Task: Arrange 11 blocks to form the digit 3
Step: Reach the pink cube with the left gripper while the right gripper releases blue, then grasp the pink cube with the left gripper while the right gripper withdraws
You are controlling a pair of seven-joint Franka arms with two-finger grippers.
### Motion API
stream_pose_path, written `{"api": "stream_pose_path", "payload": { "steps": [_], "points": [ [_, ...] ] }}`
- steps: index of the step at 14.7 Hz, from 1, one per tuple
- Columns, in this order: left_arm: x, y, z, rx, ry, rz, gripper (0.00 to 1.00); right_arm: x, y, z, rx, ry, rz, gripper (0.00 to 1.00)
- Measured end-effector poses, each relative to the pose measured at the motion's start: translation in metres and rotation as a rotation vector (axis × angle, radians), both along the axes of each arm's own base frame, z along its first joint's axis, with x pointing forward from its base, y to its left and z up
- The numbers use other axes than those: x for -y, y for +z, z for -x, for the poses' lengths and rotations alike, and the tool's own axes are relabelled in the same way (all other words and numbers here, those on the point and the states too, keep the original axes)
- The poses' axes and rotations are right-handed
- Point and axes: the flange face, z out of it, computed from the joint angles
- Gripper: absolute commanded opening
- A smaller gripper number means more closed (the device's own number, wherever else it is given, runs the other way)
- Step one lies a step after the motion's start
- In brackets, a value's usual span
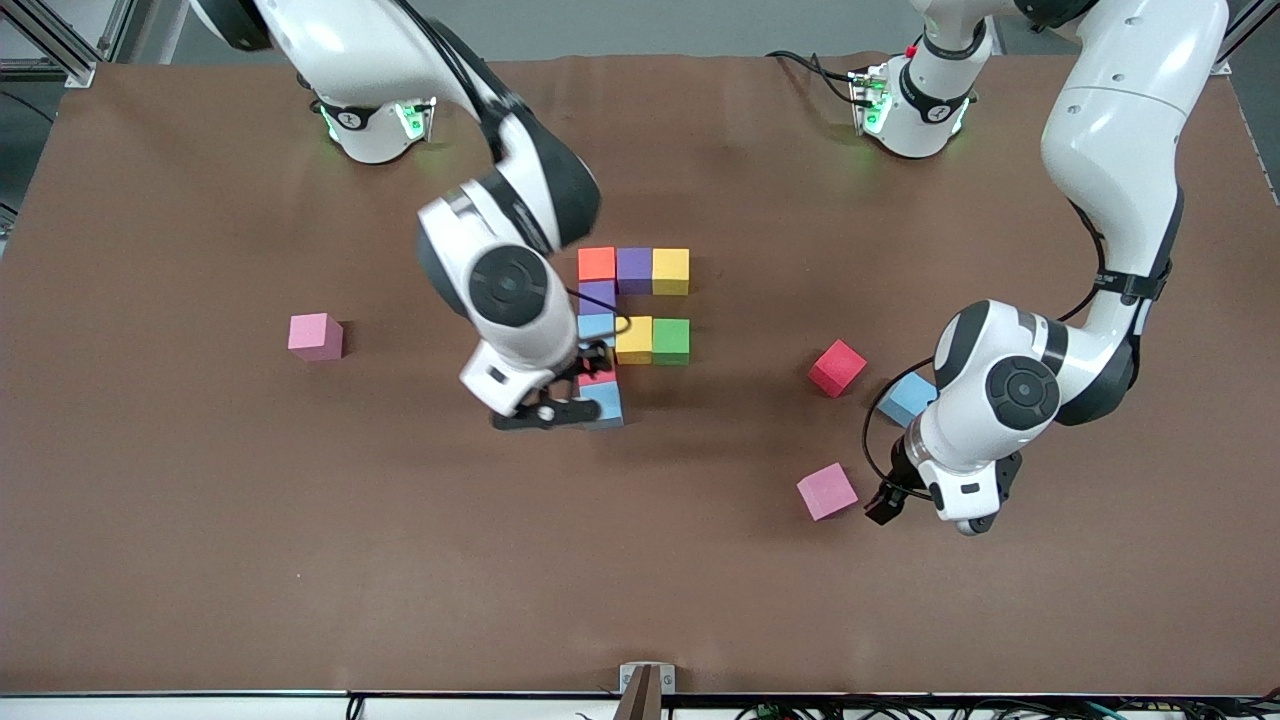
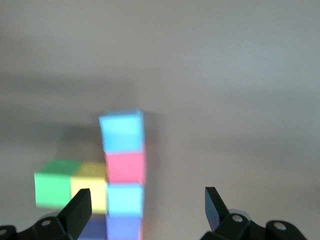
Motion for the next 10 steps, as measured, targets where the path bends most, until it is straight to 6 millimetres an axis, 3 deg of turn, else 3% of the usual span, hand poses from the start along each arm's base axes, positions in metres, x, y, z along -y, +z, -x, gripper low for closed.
{"api": "stream_pose_path", "payload": {
  "steps": [2, 4, 6, 10],
  "points": [
    [0.002, -0.007, -0.002, -0.01, -0.055, 0.022, 1.0, 0.051, 0.06, 0.006, -0.037, -0.027, 0.012, 1.0],
    [0.003, -0.013, -0.003, -0.014, -0.114, 0.03, 1.0, 0.104, 0.101, 0.015, -0.051, -0.033, 0.004, 1.0],
    [0.002, -0.021, -0.005, -0.017, -0.17, 0.031, 1.0, 0.155, 0.126, 0.029, -0.057, -0.033, -0.011, 1.0],
    [0.014, -0.038, -0.01, -0.021, -0.222, 0.046, 1.0, 0.246, 0.151, 0.056, -0.068, -0.043, -0.039, 1.0]
  ]
}}
